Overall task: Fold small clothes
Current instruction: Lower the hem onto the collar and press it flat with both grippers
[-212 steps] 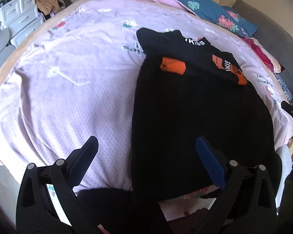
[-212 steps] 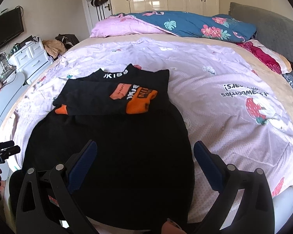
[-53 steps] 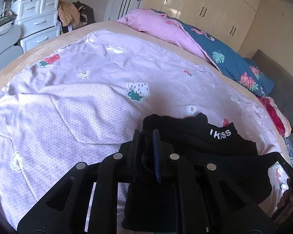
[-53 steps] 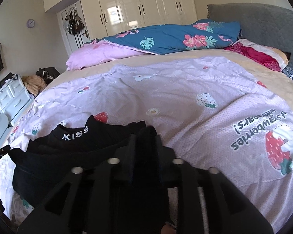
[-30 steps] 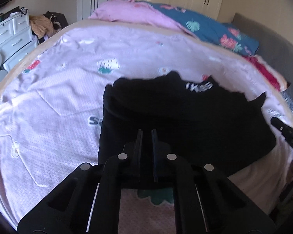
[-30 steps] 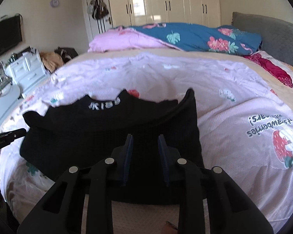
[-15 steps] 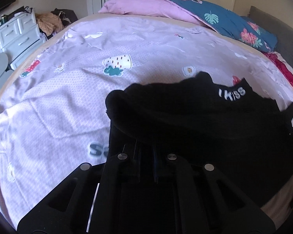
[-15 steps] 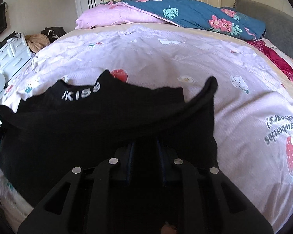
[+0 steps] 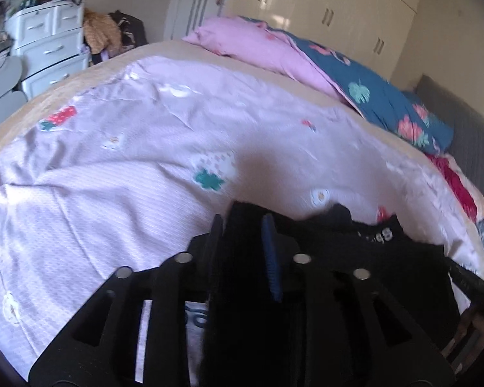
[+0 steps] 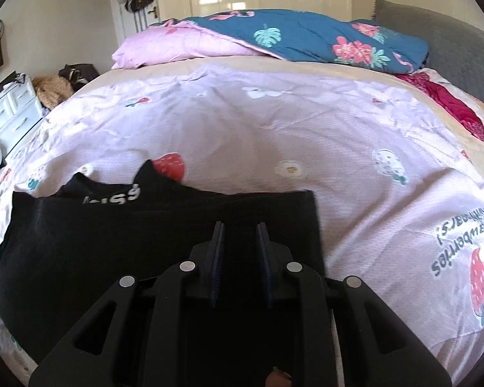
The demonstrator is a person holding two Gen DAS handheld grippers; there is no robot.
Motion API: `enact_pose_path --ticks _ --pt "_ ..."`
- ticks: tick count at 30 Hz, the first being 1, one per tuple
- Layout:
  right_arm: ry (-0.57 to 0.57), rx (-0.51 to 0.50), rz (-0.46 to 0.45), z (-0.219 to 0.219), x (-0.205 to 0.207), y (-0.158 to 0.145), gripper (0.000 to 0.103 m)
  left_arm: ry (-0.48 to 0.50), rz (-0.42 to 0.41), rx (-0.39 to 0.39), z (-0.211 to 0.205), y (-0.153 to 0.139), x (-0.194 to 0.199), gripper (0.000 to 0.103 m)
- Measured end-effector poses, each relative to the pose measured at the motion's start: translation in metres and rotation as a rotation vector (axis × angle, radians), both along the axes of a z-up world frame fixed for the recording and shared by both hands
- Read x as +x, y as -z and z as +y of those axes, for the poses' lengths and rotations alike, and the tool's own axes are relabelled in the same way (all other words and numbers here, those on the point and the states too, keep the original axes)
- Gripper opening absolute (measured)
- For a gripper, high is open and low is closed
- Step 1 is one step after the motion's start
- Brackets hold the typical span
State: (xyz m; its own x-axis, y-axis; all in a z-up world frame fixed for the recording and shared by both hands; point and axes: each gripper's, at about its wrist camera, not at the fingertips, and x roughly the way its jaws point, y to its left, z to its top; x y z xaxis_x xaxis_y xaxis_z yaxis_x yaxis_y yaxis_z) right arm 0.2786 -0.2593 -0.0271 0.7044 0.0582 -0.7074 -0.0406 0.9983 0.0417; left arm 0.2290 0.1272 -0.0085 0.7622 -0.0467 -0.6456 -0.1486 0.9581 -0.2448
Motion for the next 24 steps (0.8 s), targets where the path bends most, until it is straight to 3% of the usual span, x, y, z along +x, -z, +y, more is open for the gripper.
enact_pose_path --ticks 4,5,9,13,14,15,17,24 --pt "0.039 -0.013 -0.013 -0.016 -0.003 -0.002 0.024 0.003 0.054 0.003 0.005 0.011 0.007 0.039" --pt "0.035 -0.011 -0.007 -0.019 -0.002 -0.001 0.031 0.013 0.079 0.008 0.004 0.017 0.01 0.041" --pt "0.022 -0.032 0.008 -0.022 -0.002 0.005 0.045 0.054 0.127 0.032 -0.004 0.032 0.017 0.042" --pt "0.03 -0.023 0.031 -0.025 0.002 0.014 0.045 0.071 0.145 0.064 -0.009 0.041 0.019 0.04" --pt "0.026 -0.01 0.033 -0.026 0.002 0.015 0.039 0.074 0.145 0.057 -0.009 0.041 0.019 0.03" --pt "0.018 0.01 0.037 -0.027 0.002 0.016 0.026 0.078 0.138 0.046 -0.008 0.041 0.018 0.021" --pt "0.015 0.033 0.028 -0.028 0.001 0.015 0.009 0.075 0.125 0.044 -0.008 0.038 0.016 0.008" --pt "0.014 0.073 -0.058 -0.033 -0.012 -0.006 0.005 0.052 0.049 0.024 -0.003 0.018 0.006 0.004"
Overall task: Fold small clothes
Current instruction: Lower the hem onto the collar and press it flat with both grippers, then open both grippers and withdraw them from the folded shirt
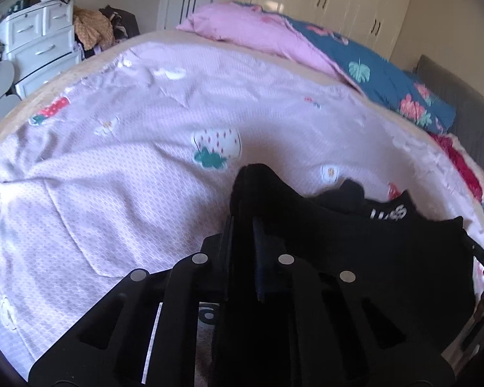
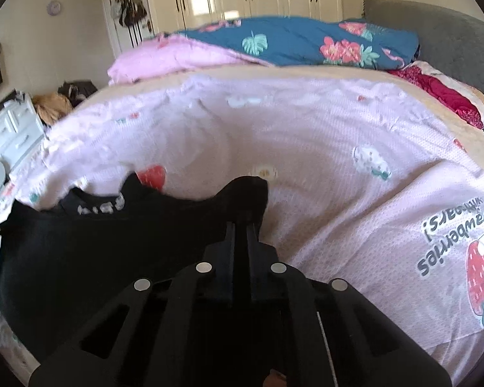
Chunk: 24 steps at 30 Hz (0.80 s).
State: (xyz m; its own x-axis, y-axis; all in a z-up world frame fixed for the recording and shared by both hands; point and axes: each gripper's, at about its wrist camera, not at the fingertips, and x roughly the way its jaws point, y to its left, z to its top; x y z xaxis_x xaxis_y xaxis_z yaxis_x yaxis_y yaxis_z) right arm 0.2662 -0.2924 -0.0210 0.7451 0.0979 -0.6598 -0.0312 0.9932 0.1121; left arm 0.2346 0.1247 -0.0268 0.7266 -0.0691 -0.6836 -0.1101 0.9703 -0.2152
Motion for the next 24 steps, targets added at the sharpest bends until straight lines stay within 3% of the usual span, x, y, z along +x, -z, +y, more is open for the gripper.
enact_pose_path --ticks 5,8,24 --pt "0.011 0.032 -0.099 -0.002 -0.007 -0.02 0.005 -0.018 -0.044 0.01 0.002 -0.01 -0.003 0.004" --pt "0.015 0.026 -0.112 -0.003 -0.002 -0.022 0.005 -0.025 -0.048 0.008 0.003 -0.009 -0.001 0.004" --pt "0.066 -0.044 -0.006 0.001 0.01 0.007 0.006 -0.018 0.023 0.096 -0.009 0.011 0.008 0.007"
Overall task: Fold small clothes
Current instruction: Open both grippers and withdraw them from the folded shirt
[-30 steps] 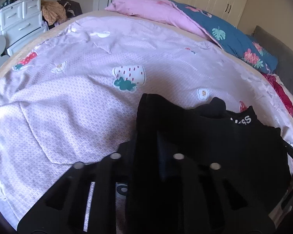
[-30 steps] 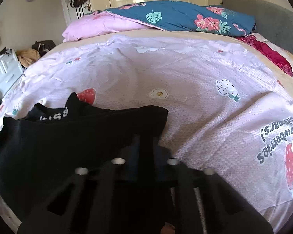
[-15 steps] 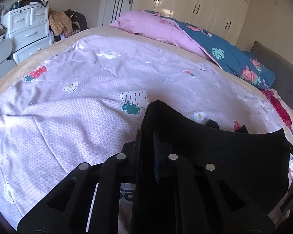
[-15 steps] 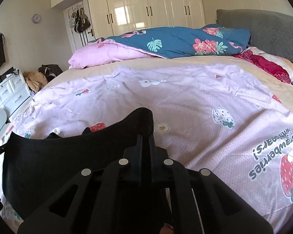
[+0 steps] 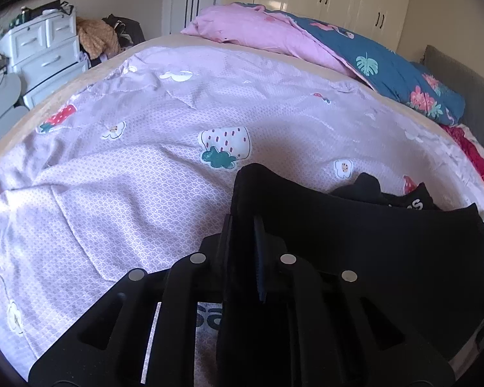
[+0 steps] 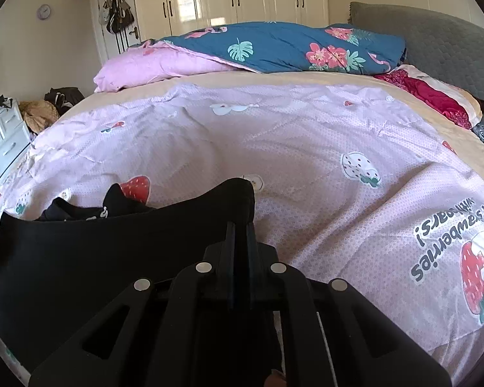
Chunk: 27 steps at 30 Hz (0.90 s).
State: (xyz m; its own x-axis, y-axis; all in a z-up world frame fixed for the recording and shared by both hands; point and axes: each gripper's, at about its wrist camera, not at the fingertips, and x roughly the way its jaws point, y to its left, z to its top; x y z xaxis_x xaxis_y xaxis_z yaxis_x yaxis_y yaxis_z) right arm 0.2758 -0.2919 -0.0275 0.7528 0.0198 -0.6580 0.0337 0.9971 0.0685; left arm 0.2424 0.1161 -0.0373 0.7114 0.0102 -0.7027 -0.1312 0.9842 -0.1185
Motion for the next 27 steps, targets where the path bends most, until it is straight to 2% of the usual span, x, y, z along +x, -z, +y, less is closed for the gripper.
enact_pose_path --ticks 4,6,10,15,17,22,25,27 --pt "0.008 -0.008 0.029 0.003 0.0 0.006 0.006 0.0 0.027 0.008 -0.002 0.005 -0.001 0.009" --pt "0.012 -0.015 0.035 0.003 -0.001 0.007 0.012 0.001 0.031 0.015 -0.003 0.005 -0.001 0.009" --pt "0.029 -0.023 0.025 0.003 -0.006 0.005 0.028 0.012 0.035 0.027 -0.007 0.003 -0.003 0.027" --pt "0.029 -0.039 -0.004 0.007 -0.019 -0.003 0.041 0.025 0.039 0.058 -0.016 0.0 -0.015 0.041" --pt "0.015 -0.039 -0.018 0.011 -0.03 -0.008 0.045 0.026 0.032 0.073 -0.017 -0.004 -0.025 0.054" --pt "-0.045 -0.033 -0.009 0.027 -0.057 -0.012 0.047 0.046 0.027 0.097 -0.026 -0.012 -0.045 0.065" --pt "-0.101 -0.028 0.005 0.036 -0.069 -0.014 0.058 0.051 0.032 0.103 -0.031 -0.014 -0.054 0.068" --pt "-0.126 -0.038 0.018 0.043 -0.079 -0.012 0.059 0.062 0.035 0.094 -0.036 -0.014 -0.061 0.069"
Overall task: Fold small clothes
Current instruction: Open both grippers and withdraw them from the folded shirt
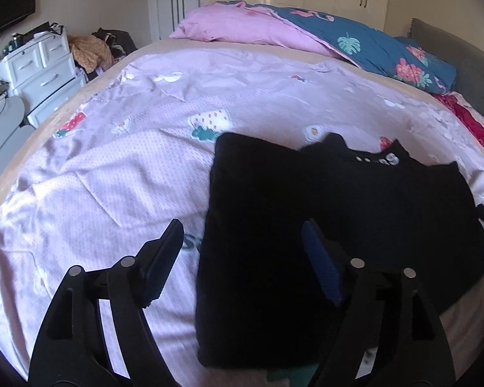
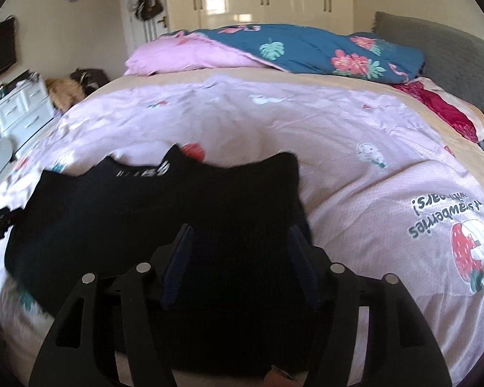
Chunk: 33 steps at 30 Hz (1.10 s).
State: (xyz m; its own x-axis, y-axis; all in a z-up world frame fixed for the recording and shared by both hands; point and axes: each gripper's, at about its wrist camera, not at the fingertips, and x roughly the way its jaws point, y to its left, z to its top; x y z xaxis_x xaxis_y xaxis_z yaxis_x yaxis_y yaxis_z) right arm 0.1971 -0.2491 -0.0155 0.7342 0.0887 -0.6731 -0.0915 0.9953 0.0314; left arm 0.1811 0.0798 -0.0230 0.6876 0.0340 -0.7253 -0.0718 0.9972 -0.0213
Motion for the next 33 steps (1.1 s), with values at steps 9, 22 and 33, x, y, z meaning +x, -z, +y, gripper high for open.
enact_pose_path --ticks 9,22,33 --pt "0.003 -0.026 0.137 0.008 -0.02 0.031 0.063 0.006 0.101 -0.024 -0.004 0.032 -0.026 0.072" --pt "0.032 0.049 0.137 -0.005 -0.054 0.03 0.077 -0.009 0.121 -0.127 0.006 0.033 -0.057 0.074" --pt "0.029 0.083 0.019 -0.006 -0.083 0.002 0.096 -0.053 0.097 -0.133 0.014 0.015 -0.077 0.094"
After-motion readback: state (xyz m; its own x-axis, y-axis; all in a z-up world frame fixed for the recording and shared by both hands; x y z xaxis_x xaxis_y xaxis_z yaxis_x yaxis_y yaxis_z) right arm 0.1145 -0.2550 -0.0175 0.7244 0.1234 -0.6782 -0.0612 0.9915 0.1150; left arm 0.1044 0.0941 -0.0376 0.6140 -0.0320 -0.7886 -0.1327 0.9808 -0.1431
